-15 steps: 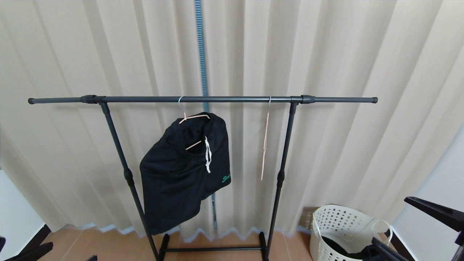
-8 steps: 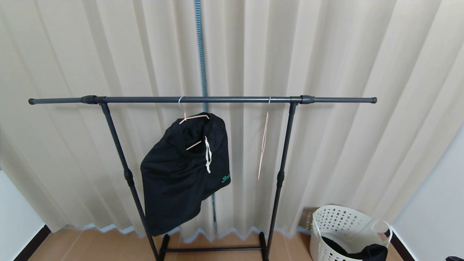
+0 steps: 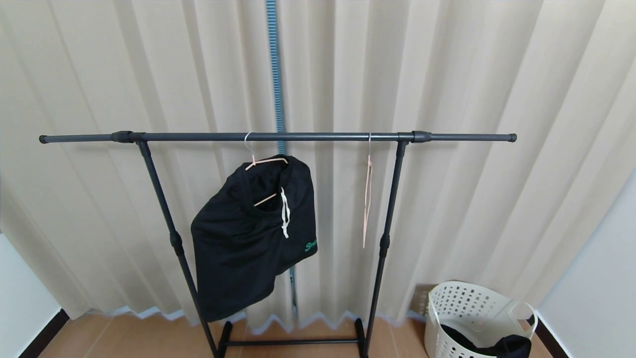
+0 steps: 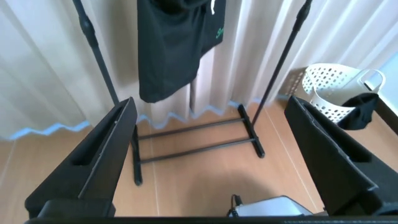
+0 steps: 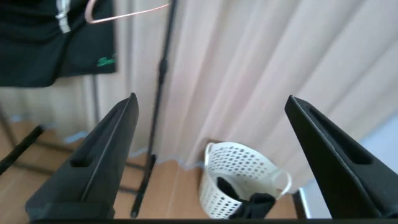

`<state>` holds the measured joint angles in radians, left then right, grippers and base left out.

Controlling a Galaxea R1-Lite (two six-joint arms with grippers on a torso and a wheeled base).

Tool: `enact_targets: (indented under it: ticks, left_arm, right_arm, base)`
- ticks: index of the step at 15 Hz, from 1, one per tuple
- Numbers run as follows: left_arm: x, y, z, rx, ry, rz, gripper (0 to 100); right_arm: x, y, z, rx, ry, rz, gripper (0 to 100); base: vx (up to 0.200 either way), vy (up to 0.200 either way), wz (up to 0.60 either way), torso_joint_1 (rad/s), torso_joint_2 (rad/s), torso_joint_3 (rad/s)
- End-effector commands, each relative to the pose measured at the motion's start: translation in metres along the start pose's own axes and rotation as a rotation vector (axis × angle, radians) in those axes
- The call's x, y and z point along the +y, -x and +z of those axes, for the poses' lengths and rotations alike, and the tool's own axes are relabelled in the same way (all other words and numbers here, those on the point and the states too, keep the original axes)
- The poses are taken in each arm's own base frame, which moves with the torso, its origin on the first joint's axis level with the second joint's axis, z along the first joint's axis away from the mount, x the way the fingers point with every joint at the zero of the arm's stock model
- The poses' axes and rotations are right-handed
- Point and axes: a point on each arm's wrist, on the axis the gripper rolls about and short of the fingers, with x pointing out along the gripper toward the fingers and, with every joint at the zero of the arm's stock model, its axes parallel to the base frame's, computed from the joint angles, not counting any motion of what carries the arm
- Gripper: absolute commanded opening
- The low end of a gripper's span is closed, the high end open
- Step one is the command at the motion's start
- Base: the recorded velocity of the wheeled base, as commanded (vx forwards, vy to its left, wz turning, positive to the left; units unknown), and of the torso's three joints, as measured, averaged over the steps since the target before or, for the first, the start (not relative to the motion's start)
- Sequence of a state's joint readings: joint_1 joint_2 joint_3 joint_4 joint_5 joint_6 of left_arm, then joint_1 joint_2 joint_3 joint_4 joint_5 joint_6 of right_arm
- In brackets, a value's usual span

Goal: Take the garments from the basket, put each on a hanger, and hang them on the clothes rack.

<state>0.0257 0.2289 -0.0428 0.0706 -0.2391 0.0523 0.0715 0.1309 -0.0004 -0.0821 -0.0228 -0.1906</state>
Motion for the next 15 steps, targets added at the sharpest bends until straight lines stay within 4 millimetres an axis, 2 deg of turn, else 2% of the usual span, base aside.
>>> enact_targets:
  ticks: [1,5,6,7,9,15]
  left_arm:
    - [-0.0021,0.0077,-0.0044,-0.1,-0.068,0.015,100]
    - [-0.0027,0.0156,-0.0101,-0.209,-0.093,0.037,100]
    - [-0.0027,0.0156,-0.0101,-0.209,-0.093,0.037,100]
    - [-0.0019,0.0153,-0.011,-0.206,-0.087,0.074,100]
    - [-0.0002,0.0145,-0.0124,-0.202,-0.039,0.138,100]
    - [-0.0001,0.0144,-0.0125,-0.203,-0.039,0.141,100]
  right_arm:
    - [0.0023,0.0092,-0.0019,-0.095,-0.002,-0.087,100]
    - [0.0017,0.0101,-0.0012,-0.113,-0.044,-0.105,100]
    - [0.0017,0.0101,-0.0012,-0.113,-0.044,-0.105,100]
    - [0.0024,0.0099,-0.0025,-0.107,-0.119,-0.076,100]
    - [0.0036,0.0099,-0.0021,-0.117,-0.123,-0.007,100]
    - [0.0036,0.0099,-0.0021,-0.117,-0.137,-0.008,100]
  base:
    - [0.0,0.0,0.0,0.0,0.0,0.0]
    - [0.0,0.0,0.0,0.0,0.0,0.0]
    - [0.0,0.0,0.0,0.0,0.0,0.0]
    - [0.0,0.0,0.0,0.0,0.0,0.0]
    - [0.0,0.0,0.0,0.0,0.0,0.0]
    - [0.0,0.0,0.0,0.0,0.0,0.0]
